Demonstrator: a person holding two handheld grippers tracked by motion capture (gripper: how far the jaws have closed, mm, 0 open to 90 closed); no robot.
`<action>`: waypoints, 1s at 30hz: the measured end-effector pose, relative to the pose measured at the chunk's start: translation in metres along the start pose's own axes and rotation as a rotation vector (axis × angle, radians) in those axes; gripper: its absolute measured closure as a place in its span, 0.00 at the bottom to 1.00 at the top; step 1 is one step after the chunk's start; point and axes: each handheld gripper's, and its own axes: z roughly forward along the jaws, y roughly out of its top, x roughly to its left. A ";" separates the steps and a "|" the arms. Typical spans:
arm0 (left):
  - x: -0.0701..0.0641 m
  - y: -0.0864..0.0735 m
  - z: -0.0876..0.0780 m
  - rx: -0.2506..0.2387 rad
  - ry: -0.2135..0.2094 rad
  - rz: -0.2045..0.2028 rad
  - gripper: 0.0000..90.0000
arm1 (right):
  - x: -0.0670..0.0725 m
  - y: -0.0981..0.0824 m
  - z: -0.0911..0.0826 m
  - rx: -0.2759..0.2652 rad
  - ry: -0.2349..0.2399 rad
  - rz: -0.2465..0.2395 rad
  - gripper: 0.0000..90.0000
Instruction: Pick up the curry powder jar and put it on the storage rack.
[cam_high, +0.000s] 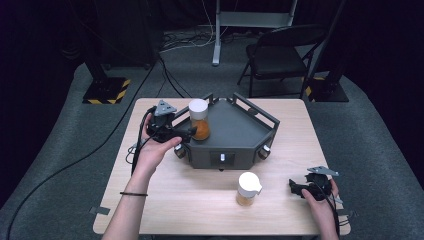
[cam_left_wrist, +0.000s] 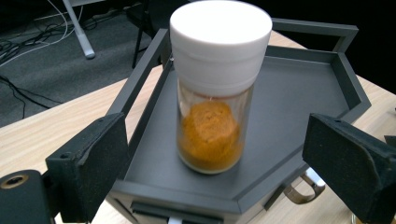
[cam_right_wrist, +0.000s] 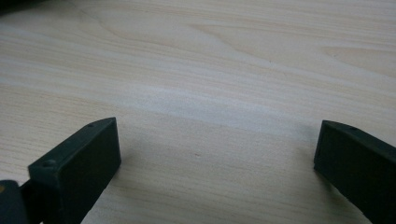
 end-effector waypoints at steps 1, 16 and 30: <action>0.000 -0.003 -0.001 -0.002 0.002 -0.003 0.08 | 0.000 0.000 0.000 0.000 0.000 0.000 0.00; 0.013 -0.045 -0.013 -0.018 0.021 -0.022 0.05 | 0.000 0.000 0.000 0.000 -0.001 0.001 0.00; 0.016 -0.081 -0.018 0.023 0.065 0.006 0.03 | 0.000 0.000 0.000 0.000 -0.001 0.001 0.00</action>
